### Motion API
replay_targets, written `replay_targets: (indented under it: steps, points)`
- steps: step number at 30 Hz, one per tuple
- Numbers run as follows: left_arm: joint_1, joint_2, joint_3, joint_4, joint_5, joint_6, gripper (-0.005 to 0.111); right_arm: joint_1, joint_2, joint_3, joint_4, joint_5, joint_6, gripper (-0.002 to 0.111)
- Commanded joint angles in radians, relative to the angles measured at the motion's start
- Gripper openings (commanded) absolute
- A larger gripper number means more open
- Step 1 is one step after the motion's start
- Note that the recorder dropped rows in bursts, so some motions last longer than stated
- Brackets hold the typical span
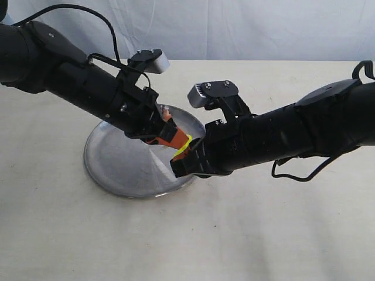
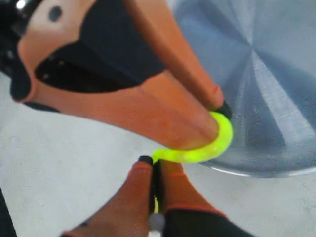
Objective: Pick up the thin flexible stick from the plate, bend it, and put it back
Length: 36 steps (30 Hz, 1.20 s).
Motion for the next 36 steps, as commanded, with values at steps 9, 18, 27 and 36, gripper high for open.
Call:
replay_targets:
  steps: [9, 18, 27, 36]
  points:
    - [-0.021, -0.014, -0.013, 0.023, -0.015, -0.054, 0.000, 0.017, 0.004, -0.010, 0.084, 0.046, 0.134, -0.001]
    - [-0.015, -0.014, -0.013, 0.154, -0.071, -0.220, 0.006, 0.017, 0.004, -0.010, 0.084, 0.032, 0.149, -0.001]
    - [0.040, -0.014, -0.013, 0.165, -0.054, -0.251, 0.041, 0.017, 0.004, -0.010, 0.080, -0.012, 0.167, -0.001]
    - [0.117, -0.014, -0.013, 0.251, 0.001, -0.314, 0.053, 0.017, 0.004, -0.010, 0.071, -0.102, 0.191, -0.001]
